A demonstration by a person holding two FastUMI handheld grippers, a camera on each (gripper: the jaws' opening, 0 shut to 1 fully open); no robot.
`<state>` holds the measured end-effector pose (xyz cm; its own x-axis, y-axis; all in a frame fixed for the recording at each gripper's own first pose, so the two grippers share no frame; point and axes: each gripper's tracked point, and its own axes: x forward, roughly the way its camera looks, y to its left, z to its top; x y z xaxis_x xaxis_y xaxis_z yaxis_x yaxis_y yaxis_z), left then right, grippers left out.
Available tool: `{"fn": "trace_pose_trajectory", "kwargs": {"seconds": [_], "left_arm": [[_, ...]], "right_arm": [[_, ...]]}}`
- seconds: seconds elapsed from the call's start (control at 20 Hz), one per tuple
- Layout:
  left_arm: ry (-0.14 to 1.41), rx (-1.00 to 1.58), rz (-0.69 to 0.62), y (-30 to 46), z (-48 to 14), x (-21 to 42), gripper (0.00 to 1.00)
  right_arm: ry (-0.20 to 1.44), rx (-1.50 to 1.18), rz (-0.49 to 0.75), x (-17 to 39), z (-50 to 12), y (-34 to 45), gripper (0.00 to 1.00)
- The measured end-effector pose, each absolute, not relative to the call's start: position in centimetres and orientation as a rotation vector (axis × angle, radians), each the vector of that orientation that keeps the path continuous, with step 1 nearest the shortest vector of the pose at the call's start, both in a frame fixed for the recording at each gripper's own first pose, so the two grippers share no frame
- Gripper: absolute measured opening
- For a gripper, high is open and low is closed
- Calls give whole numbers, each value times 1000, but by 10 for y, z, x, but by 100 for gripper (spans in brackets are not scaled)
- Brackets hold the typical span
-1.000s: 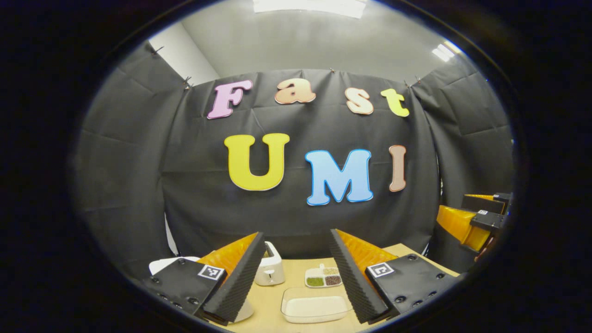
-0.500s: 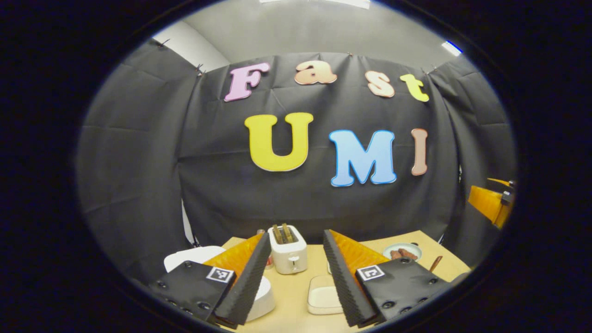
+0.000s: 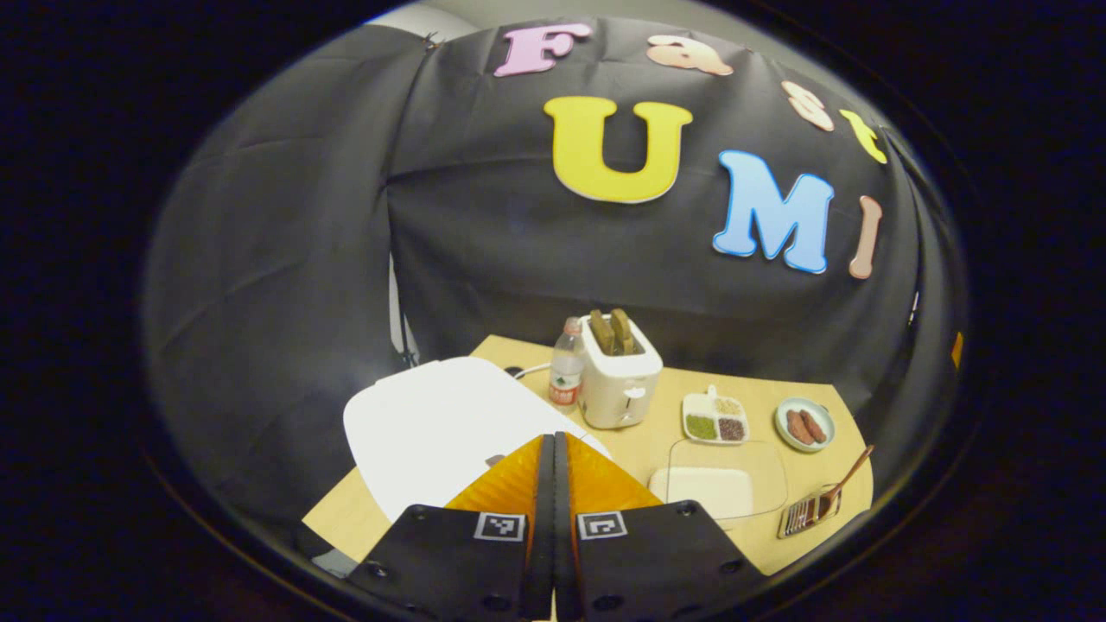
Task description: Close the left gripper, press the button to open the rice cooker; take a wooden spoon from the chopstick holder with the right hand, scoop a spoonful of rice and pour it into the rice cooker, then put the wooden spoon back into the chopstick holder.
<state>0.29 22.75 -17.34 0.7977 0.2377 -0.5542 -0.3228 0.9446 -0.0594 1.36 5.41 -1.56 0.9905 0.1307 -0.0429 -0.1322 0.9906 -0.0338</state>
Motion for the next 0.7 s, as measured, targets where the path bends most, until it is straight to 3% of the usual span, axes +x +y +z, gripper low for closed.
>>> {"fn": "trace_pose_trajectory", "kwargs": {"seconds": [0.3,0.7], "left_arm": [[694,-286,329,269,-225,6,8],[765,-222,349,281,-263,21,8]], "right_arm": [[90,-35,134,19,-32,54,96],[122,-44,126,29,-42,48,96]]}}
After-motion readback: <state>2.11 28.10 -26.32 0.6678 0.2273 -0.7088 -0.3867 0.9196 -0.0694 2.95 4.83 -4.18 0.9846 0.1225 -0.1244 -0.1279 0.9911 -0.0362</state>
